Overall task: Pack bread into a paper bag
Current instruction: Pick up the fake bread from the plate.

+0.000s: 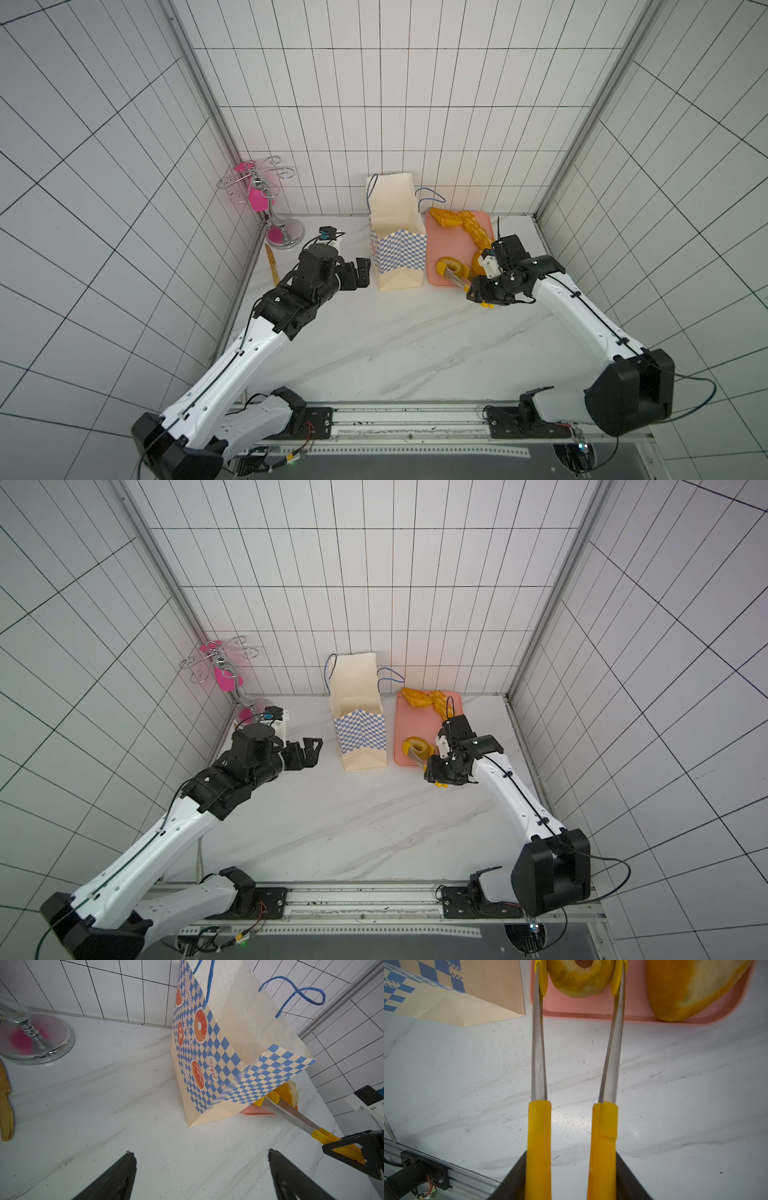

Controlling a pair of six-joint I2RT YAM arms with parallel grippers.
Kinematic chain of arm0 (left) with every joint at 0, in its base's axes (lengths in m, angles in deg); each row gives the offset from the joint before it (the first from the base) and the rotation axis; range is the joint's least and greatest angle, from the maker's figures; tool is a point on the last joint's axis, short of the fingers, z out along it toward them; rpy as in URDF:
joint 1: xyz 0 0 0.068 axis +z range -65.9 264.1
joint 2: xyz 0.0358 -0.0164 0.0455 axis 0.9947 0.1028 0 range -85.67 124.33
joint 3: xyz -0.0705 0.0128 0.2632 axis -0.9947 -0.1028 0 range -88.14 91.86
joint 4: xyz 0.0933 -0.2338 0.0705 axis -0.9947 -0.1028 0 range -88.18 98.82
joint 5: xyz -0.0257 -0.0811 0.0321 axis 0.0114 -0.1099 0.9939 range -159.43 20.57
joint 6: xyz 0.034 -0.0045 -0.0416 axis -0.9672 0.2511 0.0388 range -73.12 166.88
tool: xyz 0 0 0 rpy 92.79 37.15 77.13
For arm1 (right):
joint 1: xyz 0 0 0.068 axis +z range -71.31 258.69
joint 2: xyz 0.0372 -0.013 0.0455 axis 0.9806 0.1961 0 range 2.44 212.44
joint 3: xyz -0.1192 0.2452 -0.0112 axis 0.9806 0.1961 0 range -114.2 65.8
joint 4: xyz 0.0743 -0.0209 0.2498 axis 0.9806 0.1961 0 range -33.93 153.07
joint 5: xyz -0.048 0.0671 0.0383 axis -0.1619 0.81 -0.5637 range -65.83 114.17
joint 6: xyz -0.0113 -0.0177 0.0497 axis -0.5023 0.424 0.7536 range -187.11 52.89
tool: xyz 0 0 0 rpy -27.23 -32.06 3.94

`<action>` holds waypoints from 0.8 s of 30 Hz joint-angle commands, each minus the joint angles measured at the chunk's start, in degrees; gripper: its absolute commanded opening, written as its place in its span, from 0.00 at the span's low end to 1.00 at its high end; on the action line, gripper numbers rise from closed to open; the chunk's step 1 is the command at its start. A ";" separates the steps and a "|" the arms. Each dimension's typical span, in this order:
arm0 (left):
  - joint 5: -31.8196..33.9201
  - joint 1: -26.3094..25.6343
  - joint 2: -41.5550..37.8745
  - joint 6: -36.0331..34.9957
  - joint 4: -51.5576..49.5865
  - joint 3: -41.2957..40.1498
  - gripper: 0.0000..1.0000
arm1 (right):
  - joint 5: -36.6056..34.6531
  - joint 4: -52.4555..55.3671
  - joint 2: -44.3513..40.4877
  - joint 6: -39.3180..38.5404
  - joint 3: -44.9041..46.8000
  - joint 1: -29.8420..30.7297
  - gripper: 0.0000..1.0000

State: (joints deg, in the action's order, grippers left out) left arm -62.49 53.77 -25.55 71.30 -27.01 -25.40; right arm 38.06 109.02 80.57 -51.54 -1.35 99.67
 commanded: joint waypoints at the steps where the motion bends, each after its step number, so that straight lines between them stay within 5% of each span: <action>1: 0.23 -0.10 -0.79 -0.51 -0.07 -0.25 0.99 | -1.53 -2.01 0.06 0.54 0.28 -0.33 0.47; 24: -0.80 -0.13 -1.62 1.04 -0.01 -0.34 0.99 | -4.58 4.29 -0.50 -2.19 -22.97 -3.13 0.45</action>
State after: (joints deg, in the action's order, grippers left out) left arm -62.73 53.77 -26.53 71.96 -27.01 -25.49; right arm 34.15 113.24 80.33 -52.32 -17.62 97.09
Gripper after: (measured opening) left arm 0.991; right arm 0.491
